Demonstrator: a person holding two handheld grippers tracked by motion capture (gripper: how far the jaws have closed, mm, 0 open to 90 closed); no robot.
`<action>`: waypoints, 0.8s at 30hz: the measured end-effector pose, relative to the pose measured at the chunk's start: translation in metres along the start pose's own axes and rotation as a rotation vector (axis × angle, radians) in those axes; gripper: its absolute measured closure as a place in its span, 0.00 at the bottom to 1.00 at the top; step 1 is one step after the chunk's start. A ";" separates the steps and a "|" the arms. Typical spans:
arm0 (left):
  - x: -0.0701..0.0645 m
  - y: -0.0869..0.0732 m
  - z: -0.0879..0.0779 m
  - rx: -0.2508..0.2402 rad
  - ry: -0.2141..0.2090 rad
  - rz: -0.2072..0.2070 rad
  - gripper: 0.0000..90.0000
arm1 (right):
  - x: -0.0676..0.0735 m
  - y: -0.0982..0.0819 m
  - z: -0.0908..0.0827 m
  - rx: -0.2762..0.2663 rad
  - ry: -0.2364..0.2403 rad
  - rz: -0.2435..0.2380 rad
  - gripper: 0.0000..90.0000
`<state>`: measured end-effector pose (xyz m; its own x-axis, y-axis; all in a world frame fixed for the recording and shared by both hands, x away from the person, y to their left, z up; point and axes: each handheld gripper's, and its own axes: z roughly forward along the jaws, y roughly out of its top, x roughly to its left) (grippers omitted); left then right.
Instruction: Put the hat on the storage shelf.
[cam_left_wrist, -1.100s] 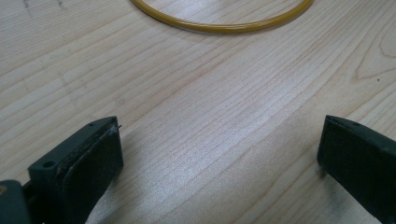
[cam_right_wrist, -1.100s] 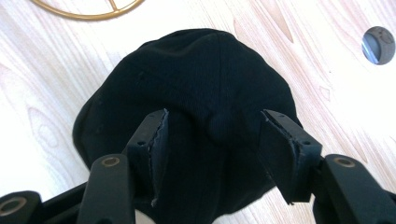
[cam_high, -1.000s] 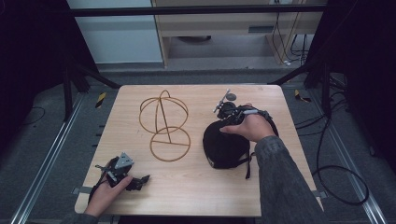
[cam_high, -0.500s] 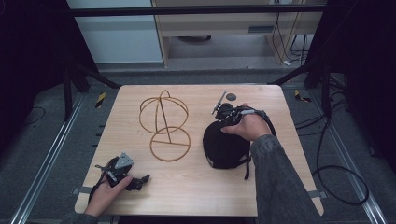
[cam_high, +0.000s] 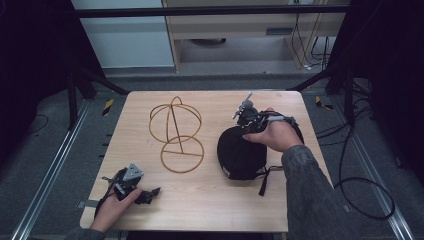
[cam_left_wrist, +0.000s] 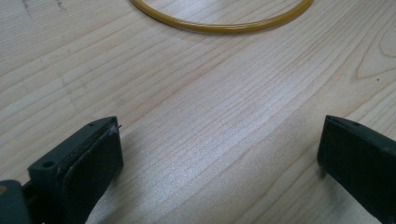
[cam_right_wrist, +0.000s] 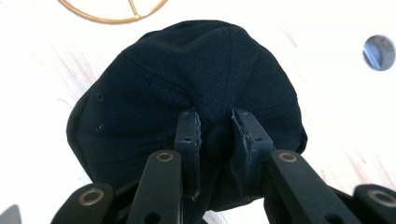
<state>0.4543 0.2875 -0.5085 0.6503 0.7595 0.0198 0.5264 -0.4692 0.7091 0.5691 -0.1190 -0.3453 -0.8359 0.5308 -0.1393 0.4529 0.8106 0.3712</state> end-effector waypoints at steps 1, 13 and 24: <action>0.000 0.000 0.000 0.000 0.000 0.000 0.00 | 0.000 0.000 0.000 0.000 0.000 0.000 0.82; 0.000 0.000 0.000 0.000 -0.001 0.001 0.00 | 0.007 -0.001 -0.040 -0.105 -0.022 -0.006 0.82; 0.000 0.000 0.000 0.001 -0.002 0.002 0.00 | 0.006 -0.001 -0.055 -0.153 -0.041 -0.011 0.82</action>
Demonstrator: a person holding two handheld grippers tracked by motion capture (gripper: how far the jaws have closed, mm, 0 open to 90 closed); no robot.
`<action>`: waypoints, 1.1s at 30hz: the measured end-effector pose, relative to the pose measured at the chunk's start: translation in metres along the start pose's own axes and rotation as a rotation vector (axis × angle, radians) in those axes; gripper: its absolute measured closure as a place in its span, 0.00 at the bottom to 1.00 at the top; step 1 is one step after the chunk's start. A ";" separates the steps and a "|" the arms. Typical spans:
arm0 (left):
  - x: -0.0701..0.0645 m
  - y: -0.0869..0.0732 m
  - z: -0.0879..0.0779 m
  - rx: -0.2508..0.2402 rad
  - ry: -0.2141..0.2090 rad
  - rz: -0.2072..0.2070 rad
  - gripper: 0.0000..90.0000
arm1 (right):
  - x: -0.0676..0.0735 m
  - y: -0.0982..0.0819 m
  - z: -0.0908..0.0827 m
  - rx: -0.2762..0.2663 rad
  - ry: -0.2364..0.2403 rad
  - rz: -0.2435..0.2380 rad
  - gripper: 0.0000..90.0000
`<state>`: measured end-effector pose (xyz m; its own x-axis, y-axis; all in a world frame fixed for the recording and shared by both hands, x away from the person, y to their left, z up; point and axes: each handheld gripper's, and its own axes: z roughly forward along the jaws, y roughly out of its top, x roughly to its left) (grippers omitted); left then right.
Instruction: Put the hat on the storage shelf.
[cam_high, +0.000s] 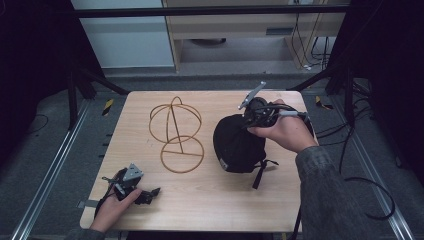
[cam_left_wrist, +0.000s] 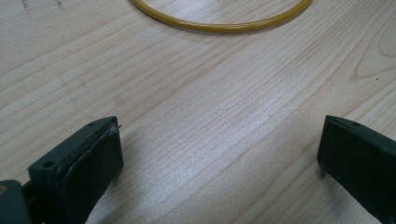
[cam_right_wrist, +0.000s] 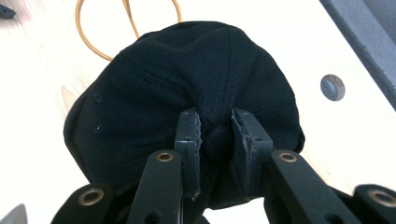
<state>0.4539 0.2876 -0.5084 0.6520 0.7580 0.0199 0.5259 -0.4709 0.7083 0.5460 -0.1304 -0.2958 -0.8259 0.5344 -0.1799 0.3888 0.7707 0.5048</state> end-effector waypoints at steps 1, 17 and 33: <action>0.000 0.000 0.000 -0.001 0.001 -0.001 0.00 | 0.000 0.000 -0.001 -0.004 -0.003 0.002 0.82; 0.000 0.000 0.000 -0.001 0.001 0.000 0.00 | -0.002 -0.003 -0.016 -0.066 -0.018 0.014 0.82; 0.000 0.000 0.000 -0.001 0.001 0.000 0.00 | 0.001 0.004 -0.034 -0.143 -0.035 0.008 0.82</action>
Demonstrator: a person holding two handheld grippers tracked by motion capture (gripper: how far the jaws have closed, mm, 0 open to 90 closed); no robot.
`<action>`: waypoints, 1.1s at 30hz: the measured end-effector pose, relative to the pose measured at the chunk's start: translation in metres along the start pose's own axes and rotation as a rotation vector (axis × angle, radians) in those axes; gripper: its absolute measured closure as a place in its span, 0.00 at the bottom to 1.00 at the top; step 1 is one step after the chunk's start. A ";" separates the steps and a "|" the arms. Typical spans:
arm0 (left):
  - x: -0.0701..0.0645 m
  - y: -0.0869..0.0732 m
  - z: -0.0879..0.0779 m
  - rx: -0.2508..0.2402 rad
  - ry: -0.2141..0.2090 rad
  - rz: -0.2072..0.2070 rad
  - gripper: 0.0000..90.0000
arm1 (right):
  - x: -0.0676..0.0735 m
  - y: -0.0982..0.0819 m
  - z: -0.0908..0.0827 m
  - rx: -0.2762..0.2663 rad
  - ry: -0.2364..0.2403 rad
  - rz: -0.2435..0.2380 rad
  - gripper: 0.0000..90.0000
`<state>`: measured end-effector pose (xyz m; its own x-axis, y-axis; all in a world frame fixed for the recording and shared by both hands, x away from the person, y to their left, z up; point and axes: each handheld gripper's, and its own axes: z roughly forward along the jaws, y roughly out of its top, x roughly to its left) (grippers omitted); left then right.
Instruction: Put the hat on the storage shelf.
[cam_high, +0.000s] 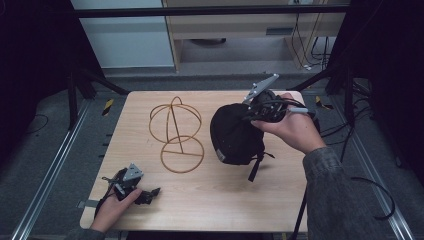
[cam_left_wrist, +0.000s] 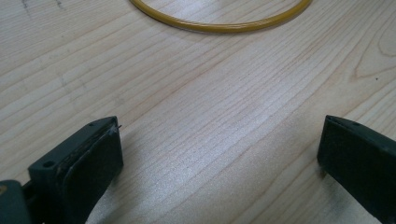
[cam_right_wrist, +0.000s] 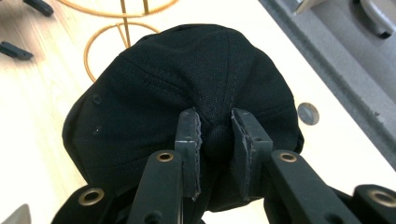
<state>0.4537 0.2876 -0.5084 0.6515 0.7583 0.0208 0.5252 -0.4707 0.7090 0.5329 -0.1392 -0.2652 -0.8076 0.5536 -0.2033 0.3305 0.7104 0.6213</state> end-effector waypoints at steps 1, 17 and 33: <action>0.000 0.000 0.000 0.000 0.000 0.000 0.00 | 0.001 0.001 -0.002 -0.010 -0.001 -0.002 0.82; 0.000 0.000 0.000 0.000 0.000 0.000 0.00 | 0.011 0.017 -0.030 -0.123 -0.020 -0.036 0.82; 0.000 0.000 0.000 0.001 -0.001 0.001 0.00 | 0.021 0.027 -0.050 -0.204 -0.049 -0.050 0.82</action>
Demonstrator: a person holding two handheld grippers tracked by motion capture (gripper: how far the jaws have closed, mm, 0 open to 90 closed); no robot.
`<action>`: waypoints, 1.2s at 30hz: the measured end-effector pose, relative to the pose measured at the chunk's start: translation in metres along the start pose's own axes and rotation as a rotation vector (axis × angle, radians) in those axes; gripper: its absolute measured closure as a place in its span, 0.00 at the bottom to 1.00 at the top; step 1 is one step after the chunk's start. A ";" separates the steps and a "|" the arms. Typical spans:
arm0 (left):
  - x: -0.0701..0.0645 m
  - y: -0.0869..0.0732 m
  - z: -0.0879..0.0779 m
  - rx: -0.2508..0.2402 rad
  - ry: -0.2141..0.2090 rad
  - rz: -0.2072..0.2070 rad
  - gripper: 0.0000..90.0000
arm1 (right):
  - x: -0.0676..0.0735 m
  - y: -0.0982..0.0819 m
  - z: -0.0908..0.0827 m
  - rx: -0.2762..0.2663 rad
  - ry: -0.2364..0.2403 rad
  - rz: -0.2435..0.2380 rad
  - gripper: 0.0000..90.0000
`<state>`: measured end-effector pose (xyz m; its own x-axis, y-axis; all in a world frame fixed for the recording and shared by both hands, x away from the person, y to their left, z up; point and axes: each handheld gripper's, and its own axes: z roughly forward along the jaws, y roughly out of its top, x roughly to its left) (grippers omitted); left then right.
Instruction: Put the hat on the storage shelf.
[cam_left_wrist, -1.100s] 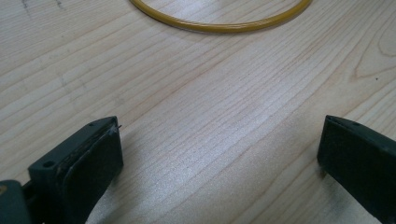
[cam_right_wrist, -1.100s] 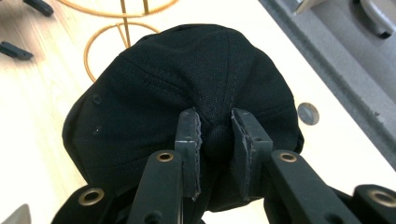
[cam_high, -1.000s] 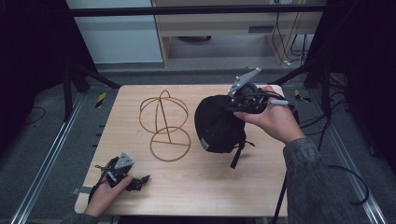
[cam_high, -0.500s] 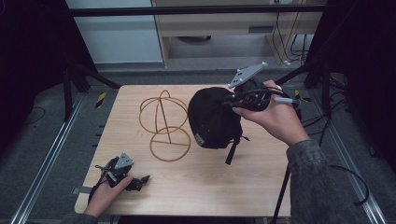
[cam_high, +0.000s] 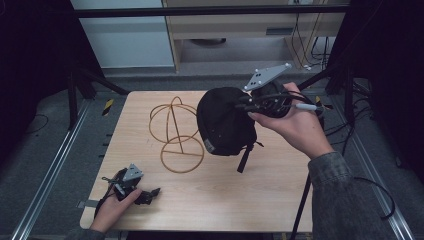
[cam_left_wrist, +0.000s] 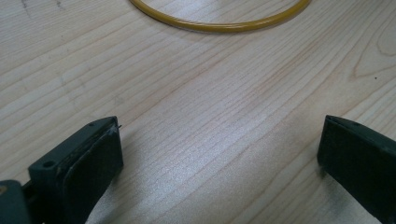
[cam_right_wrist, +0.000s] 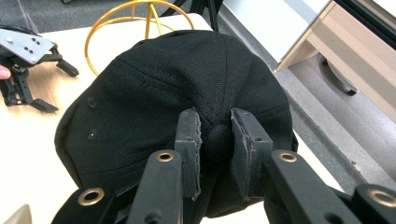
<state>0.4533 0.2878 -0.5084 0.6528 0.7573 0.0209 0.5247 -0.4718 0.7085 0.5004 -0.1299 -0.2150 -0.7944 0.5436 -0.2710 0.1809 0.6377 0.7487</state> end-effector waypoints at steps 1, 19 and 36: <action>0.000 0.000 0.000 0.000 0.000 0.000 0.00 | 0.000 0.000 0.000 0.000 0.000 0.000 0.82; 0.000 0.000 0.000 -0.003 0.000 -0.003 0.00 | 0.014 0.020 0.004 -0.027 0.007 -0.036 0.82; 0.000 0.000 0.000 -0.002 0.000 -0.002 0.00 | 0.025 0.038 0.013 -0.037 0.013 -0.071 0.82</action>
<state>0.4531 0.2876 -0.5086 0.6516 0.7583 0.0192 0.5250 -0.4691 0.7102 0.4954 -0.0849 -0.2009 -0.8119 0.4904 -0.3168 0.1025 0.6540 0.7495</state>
